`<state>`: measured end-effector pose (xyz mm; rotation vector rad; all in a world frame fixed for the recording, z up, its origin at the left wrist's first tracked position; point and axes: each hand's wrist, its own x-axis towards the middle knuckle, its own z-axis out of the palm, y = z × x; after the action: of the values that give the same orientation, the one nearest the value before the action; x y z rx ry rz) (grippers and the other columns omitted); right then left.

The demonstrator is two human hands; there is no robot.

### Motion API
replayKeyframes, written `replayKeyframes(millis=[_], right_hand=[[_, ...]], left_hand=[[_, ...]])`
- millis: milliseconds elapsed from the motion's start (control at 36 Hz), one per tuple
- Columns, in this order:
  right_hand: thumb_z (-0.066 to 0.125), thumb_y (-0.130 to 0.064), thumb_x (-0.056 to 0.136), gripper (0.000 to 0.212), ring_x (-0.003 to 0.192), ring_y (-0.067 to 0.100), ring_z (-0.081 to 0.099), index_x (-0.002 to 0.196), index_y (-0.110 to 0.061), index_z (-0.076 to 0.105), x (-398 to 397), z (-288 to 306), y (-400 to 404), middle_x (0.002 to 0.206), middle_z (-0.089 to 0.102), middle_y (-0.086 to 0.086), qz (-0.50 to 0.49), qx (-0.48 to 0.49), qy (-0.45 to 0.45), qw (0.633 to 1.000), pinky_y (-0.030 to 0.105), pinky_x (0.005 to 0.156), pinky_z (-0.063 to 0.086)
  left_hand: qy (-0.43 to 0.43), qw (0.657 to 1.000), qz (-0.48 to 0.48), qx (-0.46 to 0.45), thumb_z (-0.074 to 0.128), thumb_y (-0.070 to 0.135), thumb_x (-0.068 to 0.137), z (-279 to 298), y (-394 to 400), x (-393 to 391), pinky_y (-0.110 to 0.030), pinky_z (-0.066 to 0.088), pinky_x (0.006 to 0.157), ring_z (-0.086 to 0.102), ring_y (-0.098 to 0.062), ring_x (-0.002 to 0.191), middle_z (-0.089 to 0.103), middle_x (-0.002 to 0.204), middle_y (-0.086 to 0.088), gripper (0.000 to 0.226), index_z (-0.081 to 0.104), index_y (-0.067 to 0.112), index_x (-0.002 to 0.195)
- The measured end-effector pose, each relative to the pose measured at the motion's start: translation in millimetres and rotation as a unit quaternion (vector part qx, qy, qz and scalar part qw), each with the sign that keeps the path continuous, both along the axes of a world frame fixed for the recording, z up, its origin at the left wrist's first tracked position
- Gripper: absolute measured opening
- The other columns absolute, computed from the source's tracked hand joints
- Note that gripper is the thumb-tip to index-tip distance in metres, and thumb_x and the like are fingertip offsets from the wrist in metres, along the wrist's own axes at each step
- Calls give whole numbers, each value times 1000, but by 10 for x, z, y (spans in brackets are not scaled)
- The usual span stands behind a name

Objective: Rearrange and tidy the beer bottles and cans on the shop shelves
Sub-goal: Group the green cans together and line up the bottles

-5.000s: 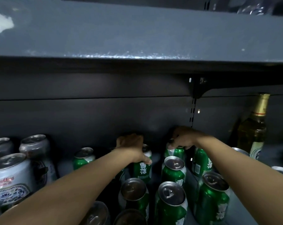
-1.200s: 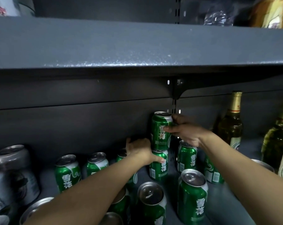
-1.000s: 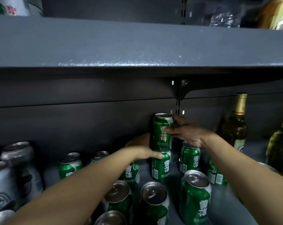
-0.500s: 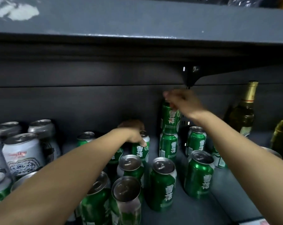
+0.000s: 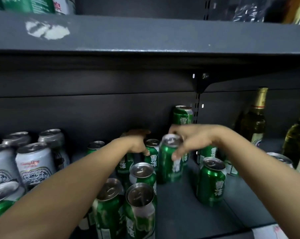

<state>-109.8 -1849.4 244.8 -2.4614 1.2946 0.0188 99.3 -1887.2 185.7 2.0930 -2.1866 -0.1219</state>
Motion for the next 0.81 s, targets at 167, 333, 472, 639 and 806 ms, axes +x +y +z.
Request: replayKeyframes(millis=[167,333,472,639,806], right_hand=[[82,-31,72,50,97,17,55,114,-21,56,232,122,-236,114,60,2,-99,-114,-274,950,26,68,41],[81,-24,74,50,100,19,53,114,-14,52,535,71,-468,99,53,-4,-121,-110,-315,935,29,77,42],[79,-18,76,46,103,25,58,115,-10,57,641,24,-563,108,60,8,-120,-85,-315,938,40,84,50],[72,-12,83,35,96,19,56,114,-7,58,652,57,-601,105,58,6,-118,-37,-334,935,31,71,51],[72,-16,85,45,102,20,56,125,-10,52,600,71,-663,115,55,5,-115,-16,-295,948,22,63,48]], left_hand=[[77,997,0,29,76,49,75,-60,-7,140,-35,37,106,40,-24,132,38,149,-1,88,31,28,147],[193,981,-13,27,81,40,72,-144,-46,148,-34,36,107,45,-21,129,46,143,0,89,32,23,144],[243,970,-9,10,84,30,71,-115,-66,228,-35,40,105,49,-22,124,51,137,-1,83,38,20,140],[241,969,-20,43,86,41,62,-181,-91,144,-36,36,109,47,-20,127,48,142,2,95,38,21,141],[146,989,11,-4,83,58,54,-249,-164,88,-45,36,107,48,-24,127,52,137,2,103,37,23,139]])
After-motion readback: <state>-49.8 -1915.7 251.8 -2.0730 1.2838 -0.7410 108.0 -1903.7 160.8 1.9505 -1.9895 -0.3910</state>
